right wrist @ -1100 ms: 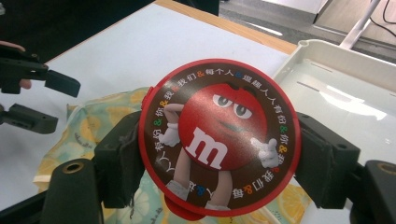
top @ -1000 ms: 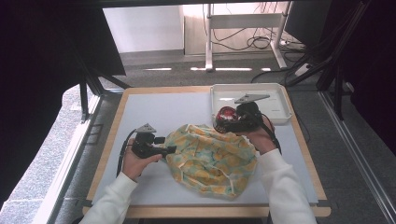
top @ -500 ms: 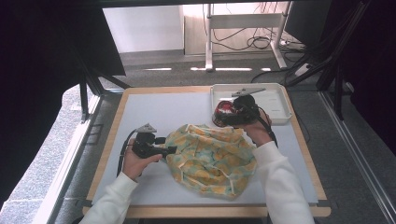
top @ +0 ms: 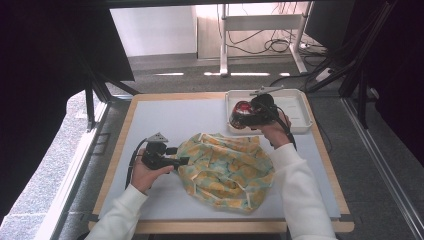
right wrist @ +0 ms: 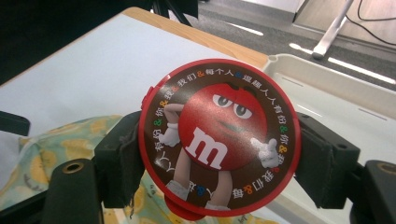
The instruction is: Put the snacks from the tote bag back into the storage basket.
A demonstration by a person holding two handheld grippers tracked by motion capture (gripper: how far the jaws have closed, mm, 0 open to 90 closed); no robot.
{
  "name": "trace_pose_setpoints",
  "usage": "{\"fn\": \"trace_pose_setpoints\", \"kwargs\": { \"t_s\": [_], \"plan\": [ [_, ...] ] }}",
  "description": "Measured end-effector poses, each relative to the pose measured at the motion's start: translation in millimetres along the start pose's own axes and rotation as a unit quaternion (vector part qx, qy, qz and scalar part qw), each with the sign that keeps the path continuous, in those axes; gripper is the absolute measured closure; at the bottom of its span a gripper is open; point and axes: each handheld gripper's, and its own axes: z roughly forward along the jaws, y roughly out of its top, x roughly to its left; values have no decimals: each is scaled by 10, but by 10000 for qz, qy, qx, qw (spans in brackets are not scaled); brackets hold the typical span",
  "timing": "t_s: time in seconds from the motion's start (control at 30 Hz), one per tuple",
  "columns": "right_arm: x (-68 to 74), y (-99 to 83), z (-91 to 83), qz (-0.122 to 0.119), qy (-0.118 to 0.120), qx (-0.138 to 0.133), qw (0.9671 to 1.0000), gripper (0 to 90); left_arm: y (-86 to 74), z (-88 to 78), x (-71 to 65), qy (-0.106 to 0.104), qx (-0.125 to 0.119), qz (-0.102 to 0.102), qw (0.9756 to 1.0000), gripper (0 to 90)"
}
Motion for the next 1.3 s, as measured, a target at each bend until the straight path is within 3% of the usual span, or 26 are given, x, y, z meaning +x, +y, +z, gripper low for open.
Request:
{"fn": "trace_pose_setpoints", "kwargs": {
  "t_s": [0.37,0.43,0.63,1.1,1.3],
  "plan": [
    [-160,19,226,79,-120,171,9998,255,-3,13,-5,-18,44,-19,10000,285],
    [-196,17,290,109,-139,208,9996,255,3,-4,6,-155,-24,-91,9998,285],
    [-268,8,388,173,-191,282,9993,255,-1,-15,28,-45,-18,-80,10000,286],
    [-418,-12,518,318,-248,361,9985,255,-4,-4,33,-34,58,-68,10000,293],
    [-418,15,642,226,-315,478,9981,255,-6,2,31,-37,93,-67,9999,290]
  ]
}}
